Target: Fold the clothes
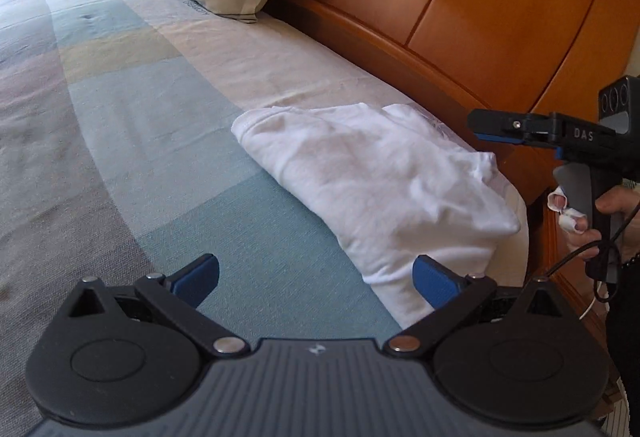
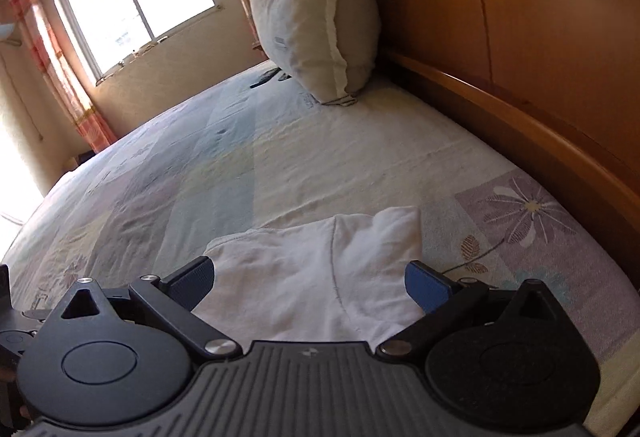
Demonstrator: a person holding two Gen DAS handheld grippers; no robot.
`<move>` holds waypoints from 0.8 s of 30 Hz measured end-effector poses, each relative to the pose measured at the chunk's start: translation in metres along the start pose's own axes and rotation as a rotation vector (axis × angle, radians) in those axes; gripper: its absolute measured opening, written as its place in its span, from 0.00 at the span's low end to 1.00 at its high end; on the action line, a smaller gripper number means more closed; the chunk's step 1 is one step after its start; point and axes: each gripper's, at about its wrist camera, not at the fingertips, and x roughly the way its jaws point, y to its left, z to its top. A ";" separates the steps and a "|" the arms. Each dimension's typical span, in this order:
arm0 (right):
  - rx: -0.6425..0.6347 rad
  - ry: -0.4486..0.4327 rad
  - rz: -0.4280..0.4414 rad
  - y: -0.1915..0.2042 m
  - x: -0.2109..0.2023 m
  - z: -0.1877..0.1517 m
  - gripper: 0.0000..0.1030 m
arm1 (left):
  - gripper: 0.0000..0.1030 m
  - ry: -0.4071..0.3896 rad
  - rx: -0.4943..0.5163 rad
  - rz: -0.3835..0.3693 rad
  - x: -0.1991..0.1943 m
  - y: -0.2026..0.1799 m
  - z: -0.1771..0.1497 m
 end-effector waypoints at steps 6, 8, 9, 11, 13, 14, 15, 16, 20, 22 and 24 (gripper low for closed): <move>-0.119 0.097 -0.104 0.005 0.036 -0.041 1.00 | 0.99 0.027 0.140 0.134 0.003 -0.020 -0.026; -0.120 0.088 -0.137 0.005 0.035 -0.045 1.00 | 0.99 0.024 0.193 0.161 0.002 -0.026 -0.035; -0.109 0.087 -0.143 0.010 0.031 -0.040 1.00 | 0.99 0.017 0.213 0.166 0.000 -0.027 -0.040; -0.143 0.061 -0.131 0.029 0.026 -0.032 1.00 | 0.99 0.001 0.226 0.168 -0.004 -0.028 -0.046; -0.207 0.027 -0.110 0.051 0.025 -0.023 1.00 | 0.99 -0.016 0.228 0.181 -0.008 -0.030 -0.051; -0.242 0.024 -0.112 0.062 0.030 -0.019 1.00 | 0.99 -0.028 0.232 0.190 -0.011 -0.031 -0.055; -0.270 0.025 -0.120 0.071 0.040 -0.015 1.00 | 0.99 -0.043 0.240 0.198 -0.014 -0.032 -0.058; -0.288 0.027 -0.135 0.078 0.052 -0.012 1.00 | 0.99 -0.058 0.247 0.207 -0.017 -0.033 -0.062; -0.289 0.152 -0.180 0.083 0.125 -0.012 1.00 | 0.99 -0.063 0.270 0.221 -0.026 -0.031 -0.071; -0.315 0.172 -0.189 0.082 0.143 -0.021 1.00 | 0.99 -0.067 0.261 0.234 -0.032 -0.026 -0.072; -0.313 0.173 -0.184 0.084 0.139 -0.018 1.00 | 0.99 -0.080 0.234 0.232 -0.039 -0.020 -0.072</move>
